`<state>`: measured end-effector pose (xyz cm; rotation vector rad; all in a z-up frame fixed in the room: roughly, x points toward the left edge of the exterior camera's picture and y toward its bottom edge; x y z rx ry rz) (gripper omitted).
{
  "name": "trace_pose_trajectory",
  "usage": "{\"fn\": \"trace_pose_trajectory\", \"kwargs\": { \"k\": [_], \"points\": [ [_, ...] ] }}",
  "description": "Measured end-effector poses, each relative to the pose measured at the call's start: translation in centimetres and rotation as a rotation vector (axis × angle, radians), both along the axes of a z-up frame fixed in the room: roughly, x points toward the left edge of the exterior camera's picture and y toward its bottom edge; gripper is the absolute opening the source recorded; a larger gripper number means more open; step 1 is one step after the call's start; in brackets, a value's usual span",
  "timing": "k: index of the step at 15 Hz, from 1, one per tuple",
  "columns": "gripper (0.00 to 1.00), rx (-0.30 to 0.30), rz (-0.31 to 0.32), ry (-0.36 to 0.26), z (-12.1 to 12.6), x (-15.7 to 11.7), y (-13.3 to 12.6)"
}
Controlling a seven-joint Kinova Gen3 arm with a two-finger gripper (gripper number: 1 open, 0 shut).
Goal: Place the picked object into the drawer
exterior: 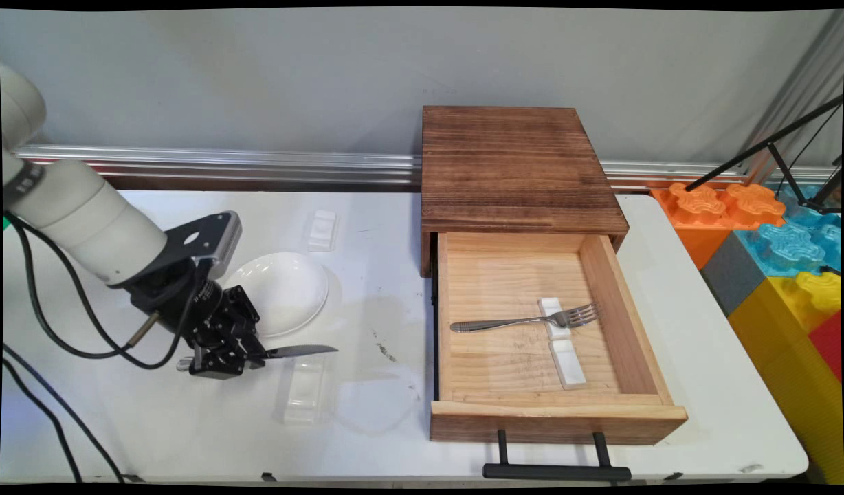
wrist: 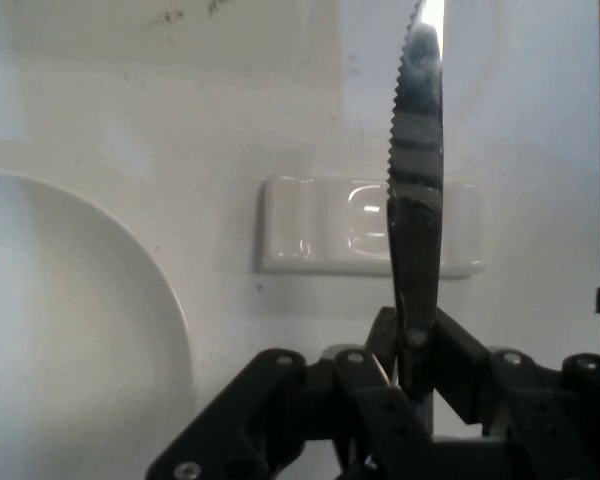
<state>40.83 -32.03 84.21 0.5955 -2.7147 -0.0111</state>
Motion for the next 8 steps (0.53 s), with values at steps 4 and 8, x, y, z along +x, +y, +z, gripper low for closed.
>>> {"fn": "trace_pose_trajectory", "kwargs": {
  "k": [4,8],
  "points": [
    [0.00,0.008,-0.005,-0.004,2.1,-0.4,-0.5],
    [0.00,0.005,-0.012,-0.006,4.3,-0.8,-1.3]
  ]
}}
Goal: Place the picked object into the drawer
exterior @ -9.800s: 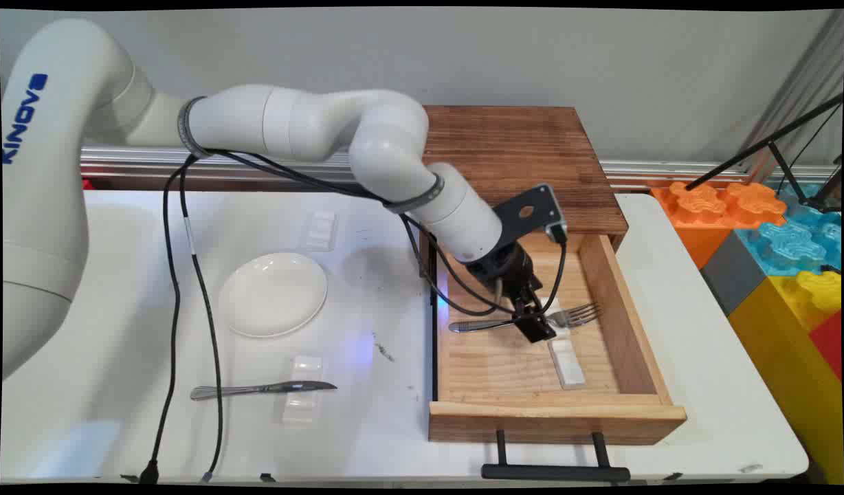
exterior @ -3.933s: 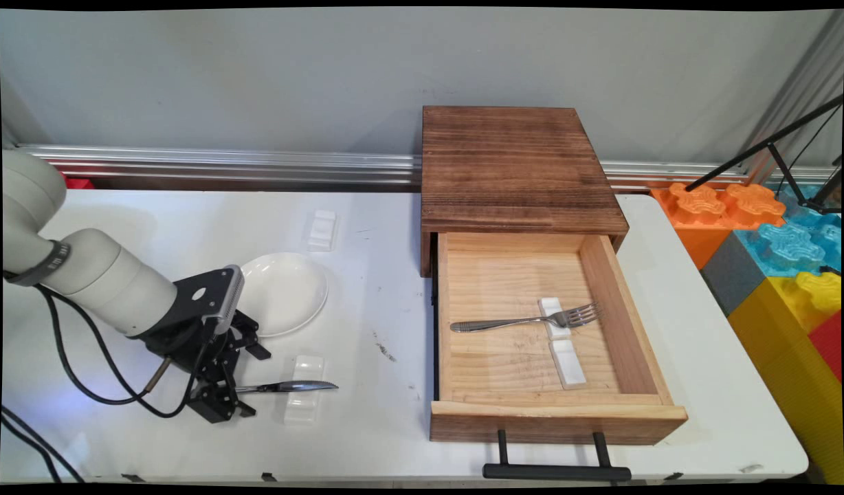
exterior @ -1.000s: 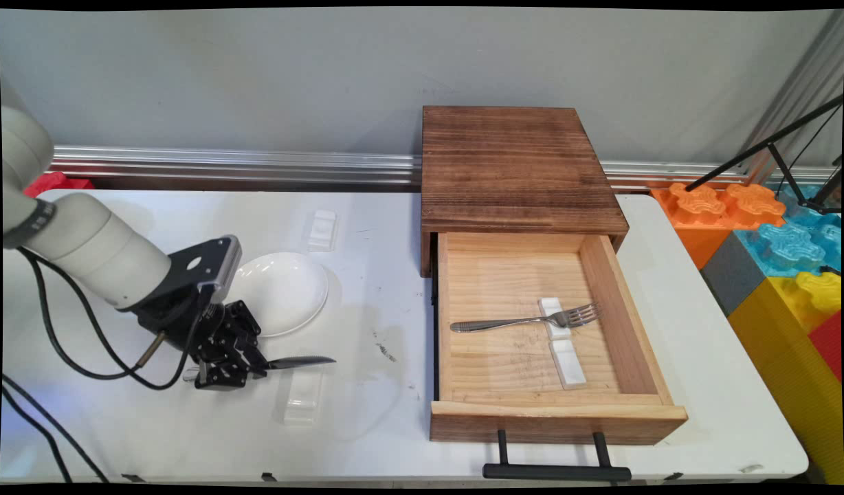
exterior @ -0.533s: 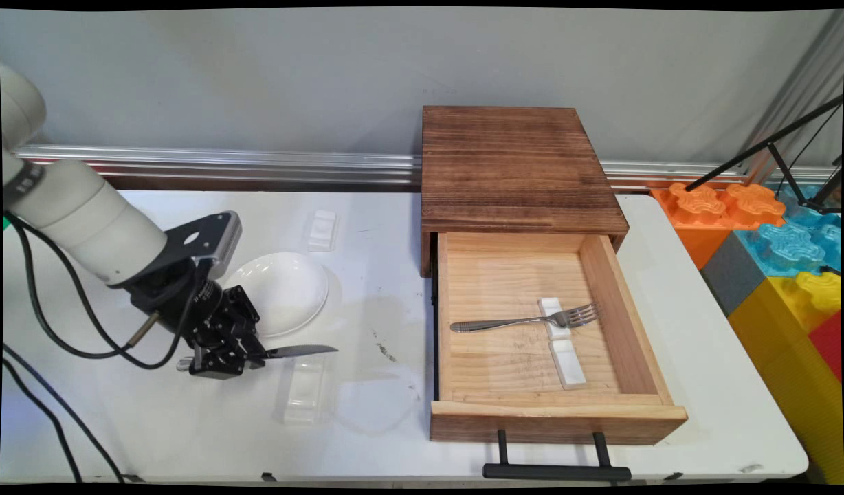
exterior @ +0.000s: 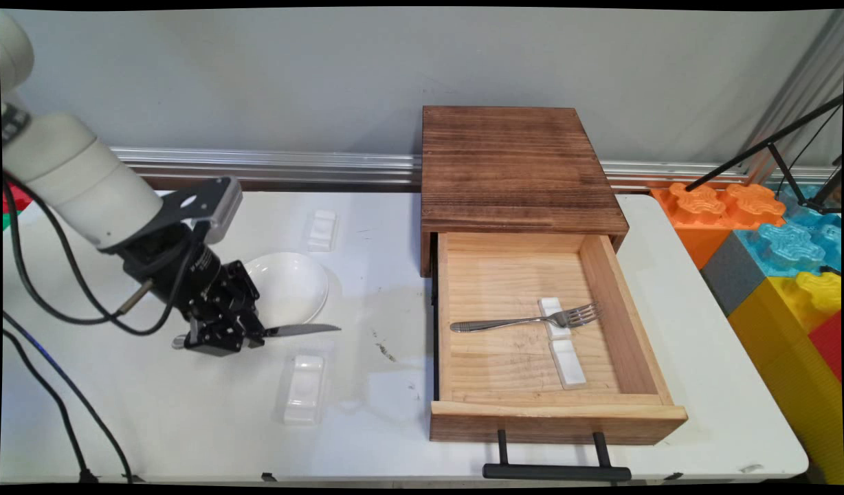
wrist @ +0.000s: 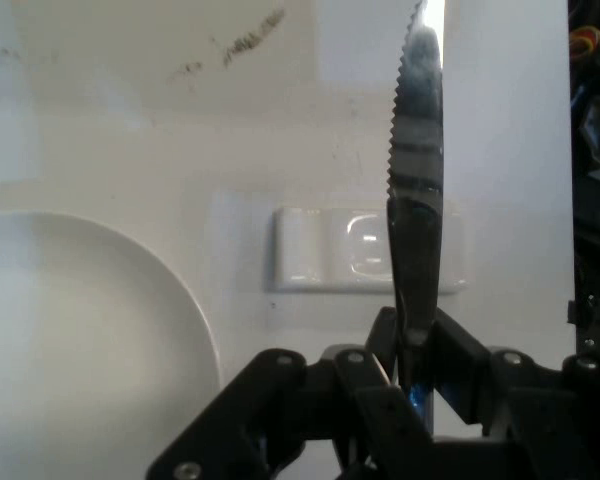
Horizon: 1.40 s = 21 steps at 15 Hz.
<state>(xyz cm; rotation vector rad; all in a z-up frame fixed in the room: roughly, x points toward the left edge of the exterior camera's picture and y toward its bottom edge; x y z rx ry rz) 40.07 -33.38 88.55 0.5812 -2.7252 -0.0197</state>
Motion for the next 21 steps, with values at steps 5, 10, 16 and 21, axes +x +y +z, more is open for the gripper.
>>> {"fn": "trace_pose_trajectory", "kwargs": {
  "k": [5,10,16,21],
  "points": [
    [0.00,-0.023,-0.018,0.012,2.4,-1.1,-1.5],
    [0.00,-0.046,-0.040,0.036,4.5,-3.8,-2.5],
    [0.00,-0.074,-0.048,0.060,6.3,-8.8,-3.8],
    [0.00,-0.087,-0.050,0.079,6.8,-13.1,-4.5]
  ]
}}
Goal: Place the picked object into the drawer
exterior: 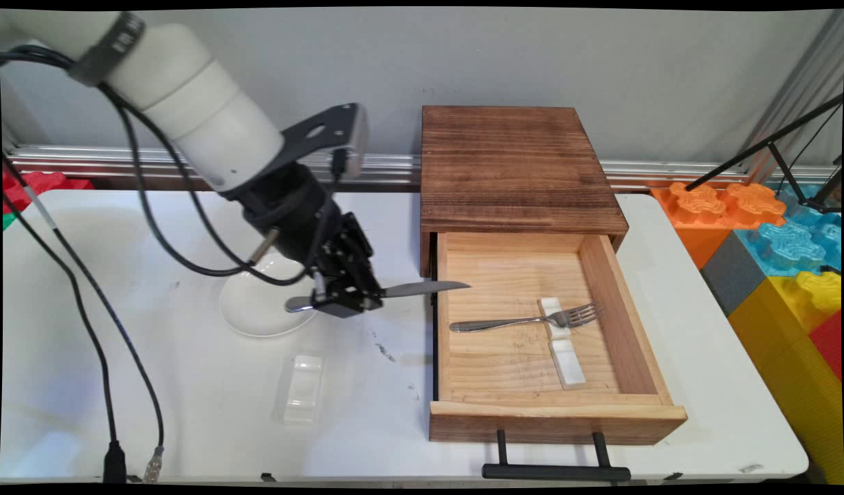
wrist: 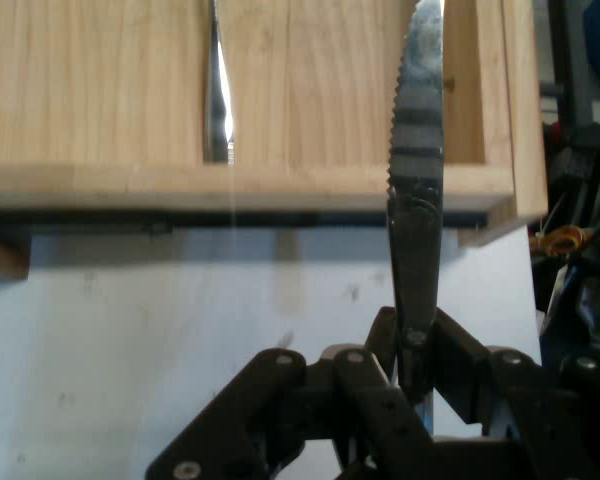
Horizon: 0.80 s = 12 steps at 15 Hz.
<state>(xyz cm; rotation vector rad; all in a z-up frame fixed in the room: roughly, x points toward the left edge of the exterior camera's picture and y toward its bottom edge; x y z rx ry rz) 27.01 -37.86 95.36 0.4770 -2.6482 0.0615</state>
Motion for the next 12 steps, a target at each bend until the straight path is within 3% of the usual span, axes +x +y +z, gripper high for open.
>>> {"fn": "trace_pose_trajectory", "kwargs": {
  "k": [12],
  "points": [
    [0.00,-0.050,-0.007,0.033,-1.5,-9.6,-2.5]
  ]
}}
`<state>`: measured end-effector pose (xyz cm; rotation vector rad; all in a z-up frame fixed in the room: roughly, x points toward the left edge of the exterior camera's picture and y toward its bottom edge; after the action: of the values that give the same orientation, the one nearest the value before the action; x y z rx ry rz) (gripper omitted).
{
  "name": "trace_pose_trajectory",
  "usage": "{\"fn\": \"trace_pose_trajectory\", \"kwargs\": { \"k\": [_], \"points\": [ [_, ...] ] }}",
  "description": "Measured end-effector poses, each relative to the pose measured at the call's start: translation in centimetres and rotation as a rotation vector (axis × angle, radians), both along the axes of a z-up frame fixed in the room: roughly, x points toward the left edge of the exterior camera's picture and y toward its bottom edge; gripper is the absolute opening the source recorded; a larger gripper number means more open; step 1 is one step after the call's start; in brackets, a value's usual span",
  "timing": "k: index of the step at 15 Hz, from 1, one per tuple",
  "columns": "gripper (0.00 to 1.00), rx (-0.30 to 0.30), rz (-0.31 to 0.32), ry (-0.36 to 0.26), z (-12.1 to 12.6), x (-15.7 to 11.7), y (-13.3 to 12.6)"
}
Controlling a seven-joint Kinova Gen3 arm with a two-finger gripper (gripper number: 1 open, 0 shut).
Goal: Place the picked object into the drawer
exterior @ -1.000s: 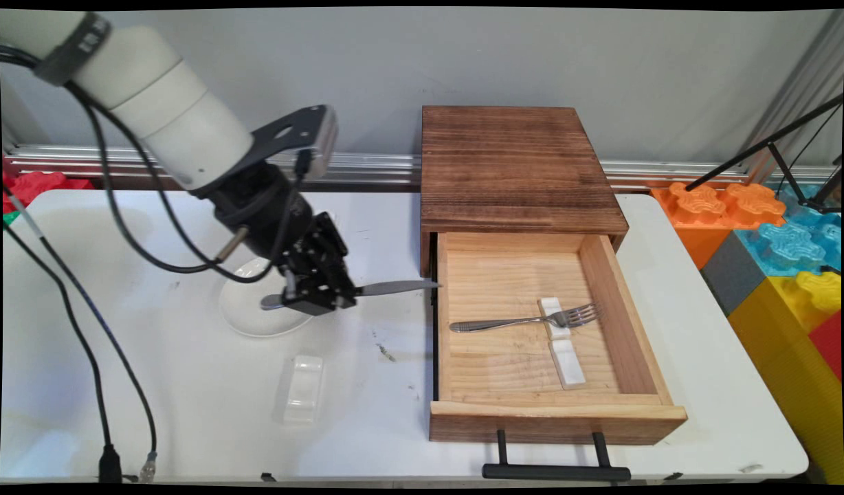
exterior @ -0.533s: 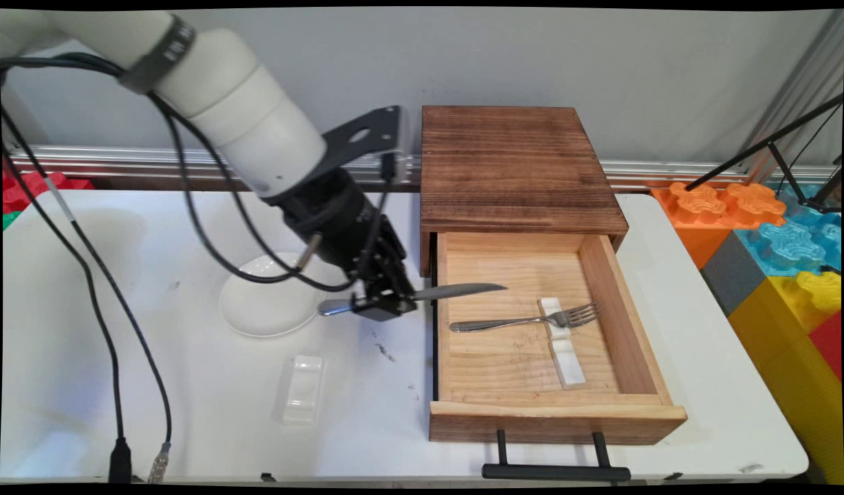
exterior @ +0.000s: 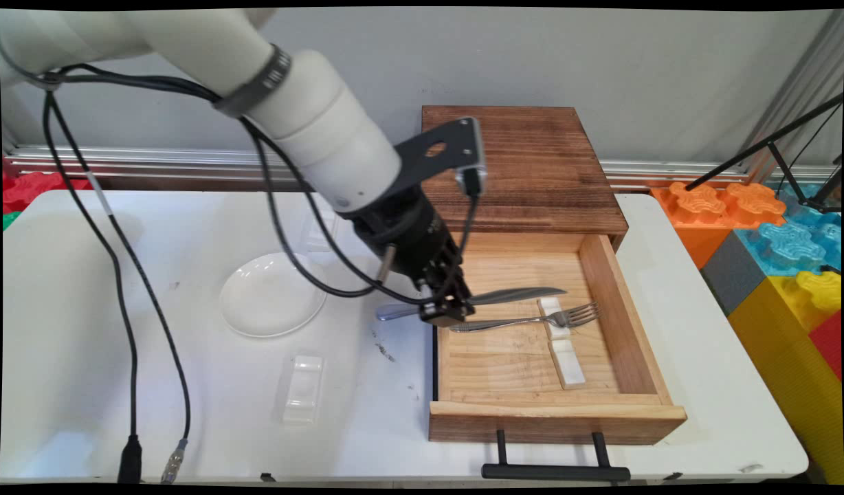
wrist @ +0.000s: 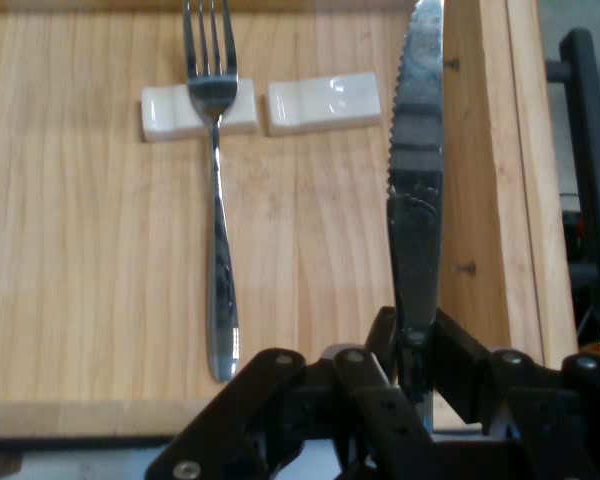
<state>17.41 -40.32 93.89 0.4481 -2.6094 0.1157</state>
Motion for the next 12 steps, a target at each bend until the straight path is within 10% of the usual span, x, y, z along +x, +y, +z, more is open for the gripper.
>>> {"fn": "trace_pose_trajectory", "kwargs": {
  "k": [12],
  "points": [
    [0.00,-0.010,0.001,0.022,-3.7,-7.1,-2.4]
  ]
}}
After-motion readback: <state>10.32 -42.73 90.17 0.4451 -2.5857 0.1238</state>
